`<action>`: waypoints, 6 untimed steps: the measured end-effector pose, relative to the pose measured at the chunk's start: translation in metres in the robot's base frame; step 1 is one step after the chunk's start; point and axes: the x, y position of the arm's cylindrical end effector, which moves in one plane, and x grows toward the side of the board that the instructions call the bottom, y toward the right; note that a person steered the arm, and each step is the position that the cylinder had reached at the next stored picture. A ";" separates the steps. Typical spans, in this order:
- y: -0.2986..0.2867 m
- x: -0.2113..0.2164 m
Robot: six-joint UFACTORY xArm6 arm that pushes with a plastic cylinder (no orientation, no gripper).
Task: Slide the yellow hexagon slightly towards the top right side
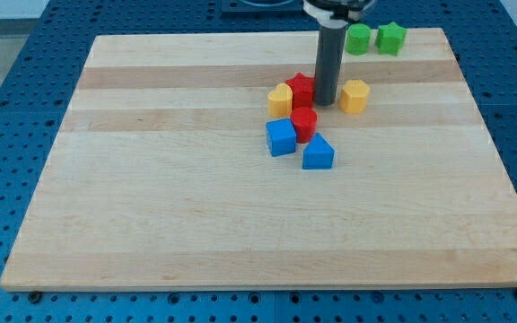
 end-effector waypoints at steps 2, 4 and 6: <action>0.061 0.004; 0.132 -0.044; 0.093 0.018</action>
